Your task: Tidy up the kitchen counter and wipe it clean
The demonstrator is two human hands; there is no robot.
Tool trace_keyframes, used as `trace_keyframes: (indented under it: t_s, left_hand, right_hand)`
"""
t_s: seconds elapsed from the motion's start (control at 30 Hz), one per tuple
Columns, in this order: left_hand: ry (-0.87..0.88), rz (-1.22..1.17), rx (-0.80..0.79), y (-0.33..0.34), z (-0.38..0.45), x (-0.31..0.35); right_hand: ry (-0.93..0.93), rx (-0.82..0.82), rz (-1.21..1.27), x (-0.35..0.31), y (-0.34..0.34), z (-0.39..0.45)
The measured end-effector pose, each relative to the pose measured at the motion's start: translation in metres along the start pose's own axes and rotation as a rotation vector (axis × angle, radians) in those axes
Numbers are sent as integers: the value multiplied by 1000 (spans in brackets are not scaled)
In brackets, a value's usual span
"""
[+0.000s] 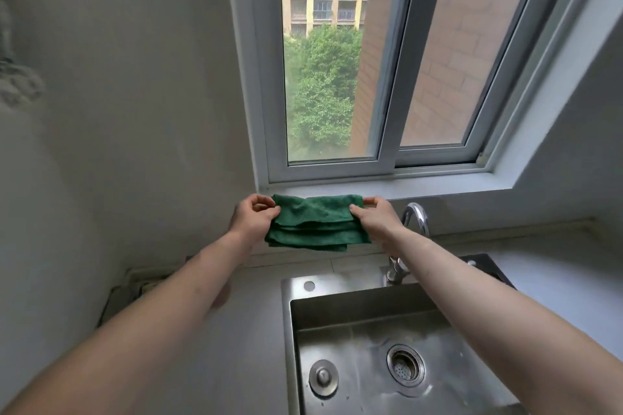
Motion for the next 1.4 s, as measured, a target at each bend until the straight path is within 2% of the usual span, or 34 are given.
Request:
trace_keyframes:
  t_s: [0.13,0.4,0.77,0.9,1.0,1.07,1.23,1.4]
  left_hand:
    - [-8,-13,10,19,37,11]
    - [-41,100,-69,61,83,10]
    - [8,369,-16,89,162,-10]
    - [78,641,-111,101,166,-28]
    - [181,871,-116,104,164,-47]
    - [210,956,-139,105,162,-54]
    - [238,998,-209,100,150,-45]
    - [393,965,-186,86,105,-16]
  right_hand:
    - [43,33,-56,-20,-7,35]
    - [87,3,-133,-39,-2,98]
    - [66,69,-229,-39,30,194]
    - [-56,87,-372,-32,47,203]
    - [-227,20,-562,-19,65,200]
    - [-258,-37,-692,-8,74,198]
    - [-250,-107,-751,-2,76,184]
    - [-352,-63,-660,-17,61,143]
Point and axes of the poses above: each hand's wrist, its own z-axis towards the middle knuckle, its own y-axis out of the palm, x = y × z, the point moved 3 cm from there along z, towards the middle knuckle, and after that the axes turned 5 degrees about y, right-handed, at the moved point
